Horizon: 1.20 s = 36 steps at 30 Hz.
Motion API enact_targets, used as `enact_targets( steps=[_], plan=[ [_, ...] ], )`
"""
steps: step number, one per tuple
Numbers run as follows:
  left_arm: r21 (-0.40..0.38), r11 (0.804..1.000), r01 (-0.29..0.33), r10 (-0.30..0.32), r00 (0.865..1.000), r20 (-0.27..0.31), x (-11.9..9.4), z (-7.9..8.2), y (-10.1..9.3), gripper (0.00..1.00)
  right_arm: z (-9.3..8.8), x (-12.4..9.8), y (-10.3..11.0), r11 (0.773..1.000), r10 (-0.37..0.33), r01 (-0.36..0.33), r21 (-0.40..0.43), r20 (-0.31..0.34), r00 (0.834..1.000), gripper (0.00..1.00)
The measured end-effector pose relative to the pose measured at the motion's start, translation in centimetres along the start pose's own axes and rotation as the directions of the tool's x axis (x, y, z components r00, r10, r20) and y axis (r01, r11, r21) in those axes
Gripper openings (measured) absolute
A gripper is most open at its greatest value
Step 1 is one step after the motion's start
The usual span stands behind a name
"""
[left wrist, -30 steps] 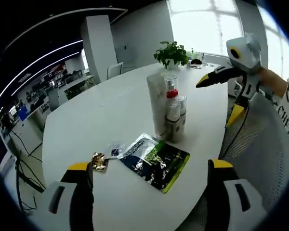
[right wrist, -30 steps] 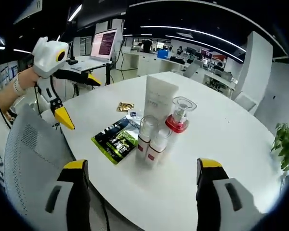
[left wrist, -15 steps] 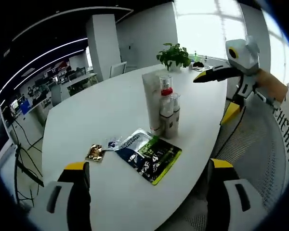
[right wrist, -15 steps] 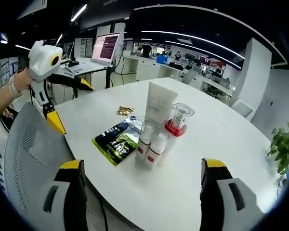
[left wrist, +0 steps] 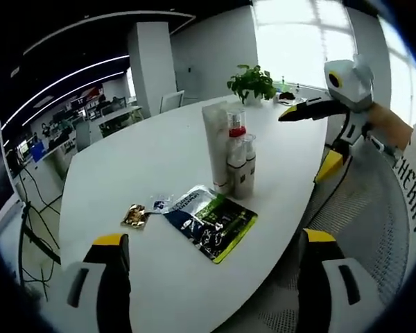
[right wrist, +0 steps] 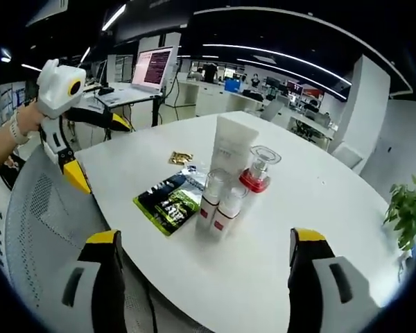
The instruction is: Arrange the skincare products in the storage area until every visible bottle or jar stands upright without overlapping.
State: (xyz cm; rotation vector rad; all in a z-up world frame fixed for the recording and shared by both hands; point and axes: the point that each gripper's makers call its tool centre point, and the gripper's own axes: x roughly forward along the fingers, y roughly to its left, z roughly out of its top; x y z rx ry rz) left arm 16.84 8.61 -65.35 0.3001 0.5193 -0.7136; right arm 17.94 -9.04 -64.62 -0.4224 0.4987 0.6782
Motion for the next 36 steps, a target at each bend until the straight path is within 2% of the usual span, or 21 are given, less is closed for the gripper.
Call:
enact_targets(
  steps=[7,11,16,21,27,31,36],
  plan=[
    [-0.004,1.0,-0.002,0.002,1.0,-0.027,0.8,-0.3,0.7,0.99,0.0,0.4,-0.1,1.0,0.005,-0.005,0.017,0.007,1.0,1.0],
    [-0.007,1.0,0.009,-0.009,0.999,-0.034,1.4,-0.4,1.1,0.99,0.6,0.6,-0.2,0.999,0.009,-0.011,0.05,0.038,0.999,1.0],
    [-0.002,1.0,0.023,-0.023,0.999,-0.045,2.4,-0.3,2.1,0.98,0.7,1.2,-0.6,0.999,-0.005,0.003,0.047,0.039,0.999,1.0],
    [-0.005,0.998,0.068,-0.069,0.995,-0.076,4.0,-1.2,3.2,0.97,0.3,1.7,-0.9,0.996,-0.004,0.001,0.087,0.031,1.0,1.0],
    [0.0,0.997,0.083,-0.083,0.992,-0.097,5.1,-0.8,4.2,0.95,-0.4,2.1,-0.6,0.995,0.004,-0.005,0.103,0.012,1.0,1.0],
    [0.013,0.991,0.13,-0.127,0.982,-0.137,6.5,-1.0,5.2,0.93,-0.7,2.6,-0.8,0.991,0.019,-0.02,0.132,0.004,1.0,1.0],
    [0.033,0.987,0.157,-0.15,0.977,-0.151,8.3,-0.1,6.3,0.91,-0.7,3.5,-0.7,0.988,0.031,-0.031,0.15,0.005,1.0,1.0]
  ],
)
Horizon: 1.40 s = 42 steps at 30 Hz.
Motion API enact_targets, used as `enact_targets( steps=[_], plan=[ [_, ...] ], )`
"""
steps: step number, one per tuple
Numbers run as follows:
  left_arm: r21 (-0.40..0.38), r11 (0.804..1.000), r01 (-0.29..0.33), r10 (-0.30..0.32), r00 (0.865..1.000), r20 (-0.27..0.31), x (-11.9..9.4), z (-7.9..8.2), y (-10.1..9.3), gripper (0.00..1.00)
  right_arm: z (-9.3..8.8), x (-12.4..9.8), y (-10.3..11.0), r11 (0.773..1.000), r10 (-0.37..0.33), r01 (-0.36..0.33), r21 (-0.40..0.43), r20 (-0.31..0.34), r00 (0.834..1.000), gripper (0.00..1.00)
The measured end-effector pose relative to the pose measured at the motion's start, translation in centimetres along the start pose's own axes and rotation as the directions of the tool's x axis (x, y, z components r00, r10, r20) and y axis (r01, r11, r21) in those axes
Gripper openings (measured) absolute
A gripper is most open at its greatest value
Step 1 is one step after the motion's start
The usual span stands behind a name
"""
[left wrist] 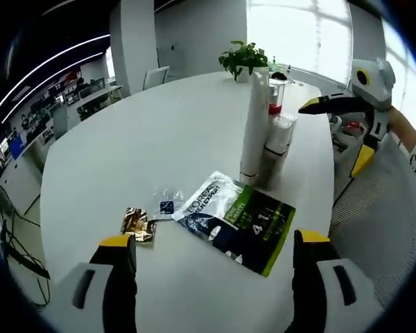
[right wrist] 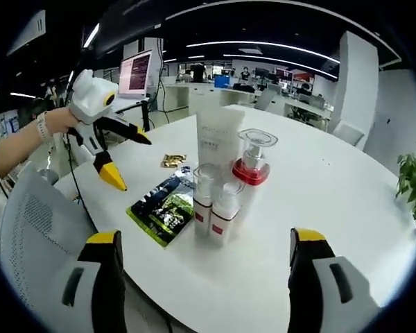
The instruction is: Arrange the skincare products in the storage area until every visible bottle or jar stands upright without overlapping.
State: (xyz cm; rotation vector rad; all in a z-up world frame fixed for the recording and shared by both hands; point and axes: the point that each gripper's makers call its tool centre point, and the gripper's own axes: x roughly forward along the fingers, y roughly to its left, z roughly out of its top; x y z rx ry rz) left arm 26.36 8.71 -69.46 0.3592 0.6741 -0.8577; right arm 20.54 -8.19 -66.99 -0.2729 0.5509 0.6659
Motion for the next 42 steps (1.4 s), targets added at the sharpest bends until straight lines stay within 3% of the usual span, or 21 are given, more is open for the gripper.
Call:
enact_targets(
  steps=[5,8,10,13,20,27,30,32,37,42],
  plan=[
    [0.016,0.999,0.046,-0.046,0.999,-0.01,1.5,0.9,0.6,0.91,0.1,0.8,0.0,1.0,0.003,-0.003,0.027,0.007,1.0,1.0],
    [0.03,0.999,0.04,-0.04,0.999,-0.031,2.6,1.2,1.6,0.9,-0.1,1.2,0.1,0.999,0.003,-0.004,0.039,0.012,1.0,1.0],
    [0.019,1.0,0.015,-0.015,1.0,-0.005,3.2,1.9,2.7,0.87,-0.4,1.5,0.1,0.999,-0.001,0.0,0.047,0.023,1.0,1.0],
    [-0.005,1.0,0.021,-0.021,1.0,-0.012,3.8,2.3,3.2,0.85,-0.6,1.7,0.5,0.996,0.024,-0.027,0.09,0.039,0.999,1.0],
    [-0.037,0.999,-0.011,0.007,0.995,-0.099,6.0,1.3,5.4,0.75,-1.4,1.9,0.3,0.995,0.026,-0.028,0.093,0.022,0.999,1.0],
    [-0.087,0.995,-0.048,0.035,0.989,-0.145,7.7,0.6,7.0,0.54,-1.8,2.2,0.1,0.998,0.012,-0.011,0.068,-0.007,1.0,0.99],
    [-0.072,0.994,-0.078,0.064,0.983,-0.175,8.1,0.0,7.1,0.51,-2.0,2.4,0.2,0.998,0.014,-0.013,0.063,-0.019,1.0,0.99],
    [-0.099,0.985,-0.141,0.118,0.972,-0.205,8.3,-0.4,8.2,0.49,-2.3,2.5,0.3,0.997,0.026,-0.023,0.072,-0.03,0.999,0.99],
    [-0.127,0.986,-0.109,0.077,0.968,-0.238,9.4,-1.1,7.8,0.49,-2.3,2.6,0.2,0.997,0.029,-0.027,0.079,-0.028,0.999,0.98],
    [-0.13,0.983,-0.127,0.094,0.967,-0.236,9.6,-0.8,7.6,0.51,-2.5,2.6,0.1,0.997,0.025,-0.021,0.079,-0.04,0.999,0.98]
  ],
)
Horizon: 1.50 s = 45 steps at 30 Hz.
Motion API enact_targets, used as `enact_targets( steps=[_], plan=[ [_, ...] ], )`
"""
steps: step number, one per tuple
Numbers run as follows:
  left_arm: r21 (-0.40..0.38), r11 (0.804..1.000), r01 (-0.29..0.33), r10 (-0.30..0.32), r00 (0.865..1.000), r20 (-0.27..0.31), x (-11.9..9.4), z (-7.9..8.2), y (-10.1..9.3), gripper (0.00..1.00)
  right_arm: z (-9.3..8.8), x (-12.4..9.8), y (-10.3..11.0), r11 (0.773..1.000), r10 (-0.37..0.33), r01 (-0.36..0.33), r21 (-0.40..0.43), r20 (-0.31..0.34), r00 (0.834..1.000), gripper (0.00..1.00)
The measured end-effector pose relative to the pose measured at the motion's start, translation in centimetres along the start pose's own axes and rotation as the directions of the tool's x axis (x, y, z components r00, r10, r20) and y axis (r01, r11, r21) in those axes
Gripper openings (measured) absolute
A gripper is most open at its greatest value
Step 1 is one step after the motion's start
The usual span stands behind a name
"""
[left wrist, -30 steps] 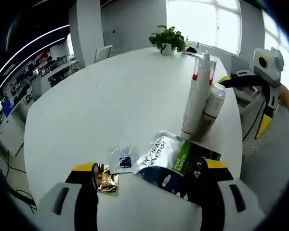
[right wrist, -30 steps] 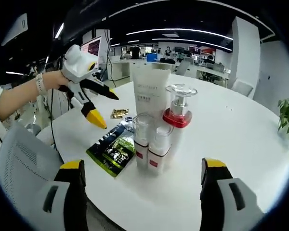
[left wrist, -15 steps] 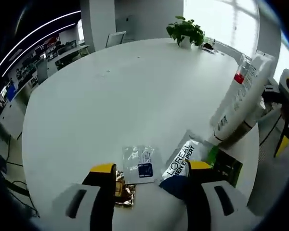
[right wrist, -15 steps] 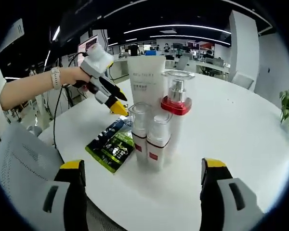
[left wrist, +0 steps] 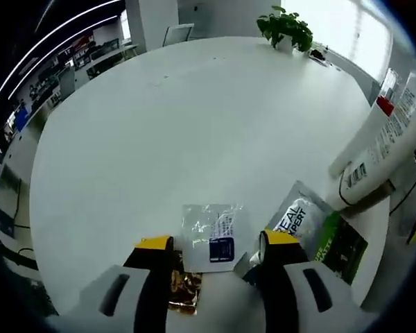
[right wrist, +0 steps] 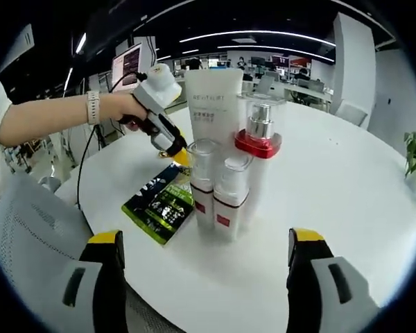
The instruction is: Arrange the skincare products in the storage area until every visible bottle or jar stands upright without overlapping.
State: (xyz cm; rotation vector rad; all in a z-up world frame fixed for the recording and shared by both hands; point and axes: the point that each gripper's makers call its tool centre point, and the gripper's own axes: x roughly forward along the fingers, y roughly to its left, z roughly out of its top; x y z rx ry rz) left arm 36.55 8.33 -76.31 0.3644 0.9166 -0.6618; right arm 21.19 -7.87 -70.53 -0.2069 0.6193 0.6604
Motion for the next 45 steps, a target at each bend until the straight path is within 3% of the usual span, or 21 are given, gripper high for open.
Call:
enact_targets(
  steps=[7,12,19,23,32,37,45],
  plan=[
    [0.017,1.0,-0.013,0.014,0.999,-0.038,0.2,0.0,-0.5,0.47,0.0,0.0,-0.1,1.0,-0.003,0.003,-0.007,-0.004,1.0,0.97],
    [-0.002,1.0,-0.02,0.02,0.999,-0.048,0.8,0.4,0.9,0.4,-0.1,0.0,-0.2,1.0,-0.011,0.01,-0.017,-0.012,1.0,0.97],
    [0.028,1.0,0.007,-0.004,0.997,-0.081,1.2,0.6,1.3,0.39,0.2,0.0,0.0,1.0,-0.005,0.005,-0.021,0.0,1.0,0.97],
    [-0.006,1.0,0.002,-0.002,0.998,-0.062,1.0,0.7,2.2,0.39,0.3,-0.1,-0.3,1.0,-0.014,0.014,-0.015,0.005,1.0,0.97],
    [-0.002,1.0,0.011,-0.011,0.999,-0.042,-0.8,0.1,2.6,0.39,0.5,-0.1,0.1,1.0,0.002,-0.002,-0.015,0.011,1.0,1.0],
    [0.073,0.997,0.022,-0.018,0.998,-0.063,-2.0,-1.1,2.3,0.39,0.6,-0.1,0.1,1.0,0.001,-0.001,-0.011,0.015,1.0,1.0],
    [0.105,0.994,0.021,-0.015,0.998,-0.059,-4.1,-1.7,2.2,0.39,0.6,0.0,0.1,1.0,-0.005,0.005,-0.025,0.012,1.0,1.0]
  ],
)
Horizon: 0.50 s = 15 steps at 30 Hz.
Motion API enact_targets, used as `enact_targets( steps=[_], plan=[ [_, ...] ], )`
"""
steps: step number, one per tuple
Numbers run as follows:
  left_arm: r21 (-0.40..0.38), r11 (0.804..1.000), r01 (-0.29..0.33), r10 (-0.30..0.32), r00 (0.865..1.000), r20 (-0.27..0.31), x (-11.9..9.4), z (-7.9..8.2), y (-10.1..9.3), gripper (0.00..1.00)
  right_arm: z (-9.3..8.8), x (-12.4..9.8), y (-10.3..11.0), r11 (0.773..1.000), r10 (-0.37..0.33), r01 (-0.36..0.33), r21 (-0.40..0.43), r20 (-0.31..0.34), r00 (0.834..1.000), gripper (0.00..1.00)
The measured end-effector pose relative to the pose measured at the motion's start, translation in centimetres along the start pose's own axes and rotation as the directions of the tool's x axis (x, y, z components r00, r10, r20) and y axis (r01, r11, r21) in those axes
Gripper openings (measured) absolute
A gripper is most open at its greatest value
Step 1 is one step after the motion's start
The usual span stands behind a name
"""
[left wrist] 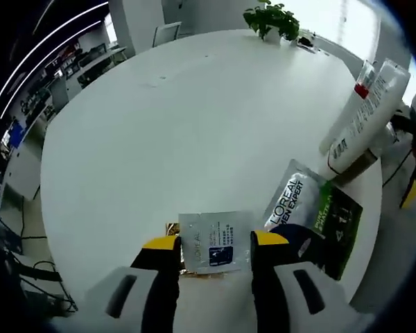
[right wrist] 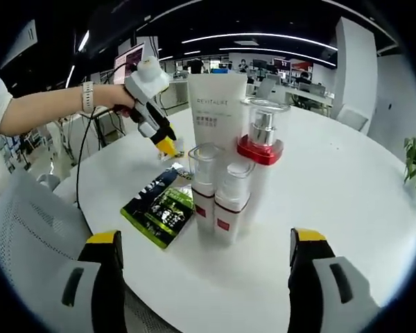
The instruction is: Arrange the skincare products in the storage area until every visible bottle or jar stands upright without overlapping.
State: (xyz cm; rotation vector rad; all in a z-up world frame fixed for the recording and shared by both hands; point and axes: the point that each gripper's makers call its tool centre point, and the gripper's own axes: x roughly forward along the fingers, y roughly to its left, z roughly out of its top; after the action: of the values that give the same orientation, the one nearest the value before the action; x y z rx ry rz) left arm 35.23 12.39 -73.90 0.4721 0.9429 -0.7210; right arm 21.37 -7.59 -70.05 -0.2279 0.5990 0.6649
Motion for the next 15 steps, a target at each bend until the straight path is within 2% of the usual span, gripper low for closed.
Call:
enact_targets(
  steps=[2,4,6,12,15],
  plan=[
    [0.044,0.999,0.012,-0.011,1.0,-0.018,-0.6,-0.5,-0.9,0.39,0.0,0.0,0.0,1.0,-0.001,0.001,-0.002,0.0,1.0,1.0],
    [0.099,0.994,0.037,-0.034,0.999,-0.035,-0.3,-0.4,-1.1,0.39,0.1,-0.1,-0.1,1.0,-0.004,0.004,-0.003,0.003,1.0,1.0],
    [0.125,0.99,0.058,-0.051,0.997,-0.054,-1.1,-1.5,-2.5,0.39,0.1,-0.1,-0.1,1.0,-0.006,0.006,-0.002,0.004,1.0,1.0],
    [0.193,0.972,0.132,-0.101,0.982,-0.16,-1.6,-4.2,-4.3,0.39,0.1,0.0,0.0,1.0,-0.004,0.004,-0.005,0.001,1.0,1.0],
    [0.229,0.961,0.158,-0.115,0.975,-0.189,-2.0,-5.1,-4.9,0.39,0.0,-0.1,0.0,1.0,-0.004,0.004,-0.005,-0.002,1.0,1.0]
  ],
)
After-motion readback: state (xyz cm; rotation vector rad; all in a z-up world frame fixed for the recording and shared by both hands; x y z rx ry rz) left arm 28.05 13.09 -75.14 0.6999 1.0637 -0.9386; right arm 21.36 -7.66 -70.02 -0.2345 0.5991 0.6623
